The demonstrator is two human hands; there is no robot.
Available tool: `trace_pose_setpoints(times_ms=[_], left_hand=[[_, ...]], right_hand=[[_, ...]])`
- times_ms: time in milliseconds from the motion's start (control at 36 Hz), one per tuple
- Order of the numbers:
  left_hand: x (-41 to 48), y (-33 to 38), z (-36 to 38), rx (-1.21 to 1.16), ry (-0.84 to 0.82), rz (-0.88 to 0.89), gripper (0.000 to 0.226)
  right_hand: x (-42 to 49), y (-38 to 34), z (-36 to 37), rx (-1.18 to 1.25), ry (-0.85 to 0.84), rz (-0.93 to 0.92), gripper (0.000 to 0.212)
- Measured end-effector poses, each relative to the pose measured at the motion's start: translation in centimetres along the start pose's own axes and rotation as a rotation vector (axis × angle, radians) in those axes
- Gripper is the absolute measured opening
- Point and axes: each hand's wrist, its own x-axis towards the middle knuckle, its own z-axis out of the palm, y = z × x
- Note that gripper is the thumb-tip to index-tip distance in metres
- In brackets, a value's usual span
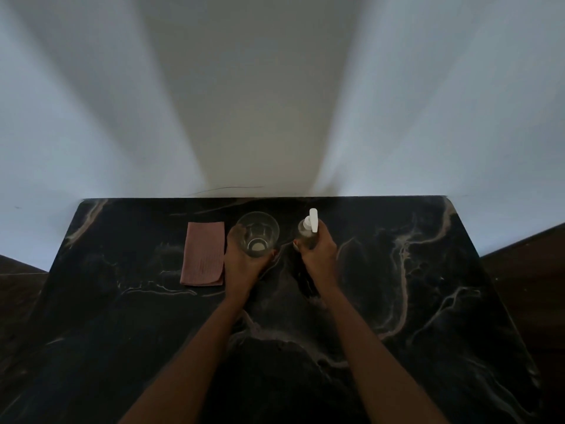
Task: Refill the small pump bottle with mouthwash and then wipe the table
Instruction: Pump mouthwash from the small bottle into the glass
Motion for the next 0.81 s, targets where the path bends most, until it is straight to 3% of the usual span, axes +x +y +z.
trace_pose_setpoints(times_ms=[389,806], left_hand=[[-0.1,0.5,-0.6,0.008,-0.033,-0.031,0.103],[-7.4,0.4,-3.2,-0.006,-0.040,-0.015,0.090]], right_hand=[[-1.2,0.5,0.0,-0.027,0.062,0.065,0.065],[-8.4,-0.2,-2.2,-0.071,0.110,0.045,0.055]])
